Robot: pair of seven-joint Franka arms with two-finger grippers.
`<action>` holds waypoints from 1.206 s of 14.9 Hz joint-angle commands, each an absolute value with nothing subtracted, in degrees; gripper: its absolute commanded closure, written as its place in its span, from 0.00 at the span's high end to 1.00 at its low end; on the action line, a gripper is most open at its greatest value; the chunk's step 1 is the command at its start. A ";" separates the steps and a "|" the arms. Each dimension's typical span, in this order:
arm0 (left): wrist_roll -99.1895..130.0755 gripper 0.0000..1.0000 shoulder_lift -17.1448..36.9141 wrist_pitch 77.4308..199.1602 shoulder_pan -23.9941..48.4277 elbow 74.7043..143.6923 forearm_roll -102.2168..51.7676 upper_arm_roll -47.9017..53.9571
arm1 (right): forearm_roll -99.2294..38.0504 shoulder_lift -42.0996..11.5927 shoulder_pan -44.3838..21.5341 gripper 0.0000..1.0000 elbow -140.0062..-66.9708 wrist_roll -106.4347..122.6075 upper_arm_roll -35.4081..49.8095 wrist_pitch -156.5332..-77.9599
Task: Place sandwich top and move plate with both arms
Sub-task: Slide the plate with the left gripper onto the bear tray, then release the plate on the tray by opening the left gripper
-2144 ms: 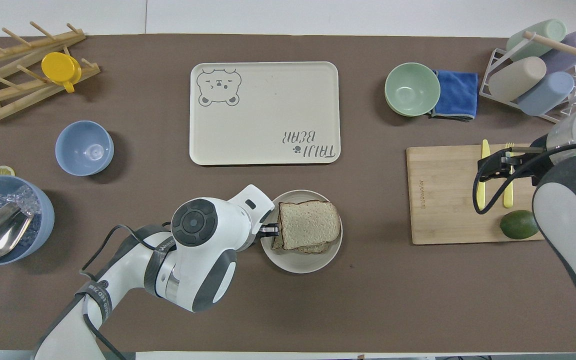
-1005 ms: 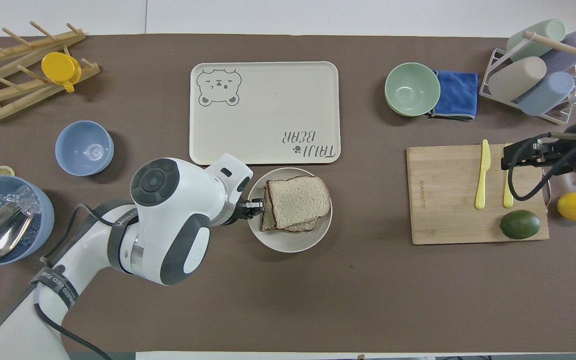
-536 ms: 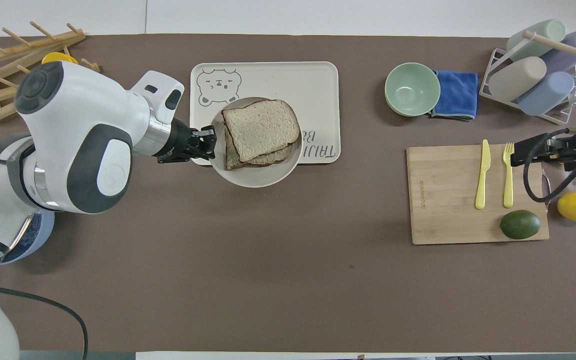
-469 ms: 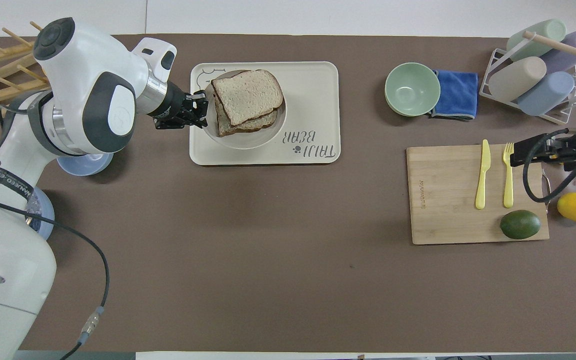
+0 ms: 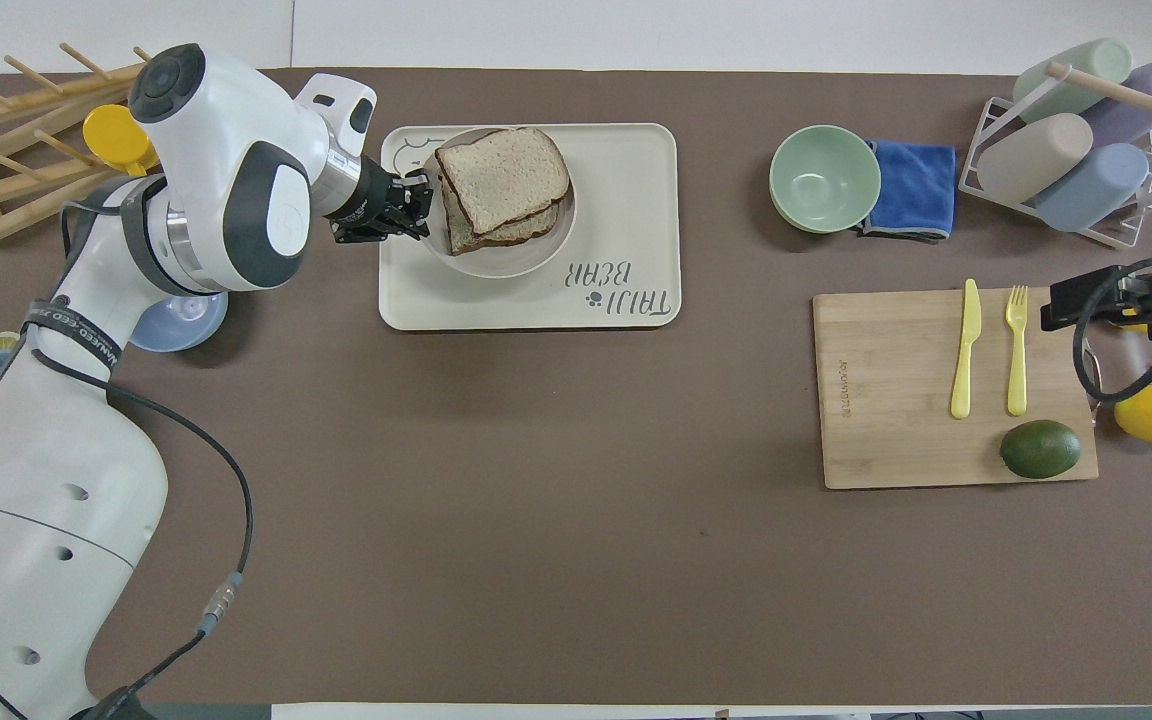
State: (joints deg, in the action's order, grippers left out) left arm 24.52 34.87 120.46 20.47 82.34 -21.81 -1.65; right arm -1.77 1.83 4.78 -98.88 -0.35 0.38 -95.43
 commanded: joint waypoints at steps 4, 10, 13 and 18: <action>22.95 0.00 33.05 123.93 22.24 86.83 -21.80 -2.20 | -3.25 2.55 5.80 1.00 -99.32 1.41 0.44 -95.10; 20.13 1.00 31.99 123.32 22.33 88.07 -21.88 -2.46 | -3.25 2.64 5.27 1.00 -99.32 1.41 0.44 -95.10; 20.13 1.00 29.45 122.18 21.89 87.98 -21.18 -4.47 | -3.25 2.64 5.36 1.00 -99.32 1.41 0.44 -95.10; 19.86 1.00 21.55 113.31 21.53 88.07 -15.93 -11.94 | -3.25 2.64 5.27 1.00 -99.32 1.41 0.53 -95.10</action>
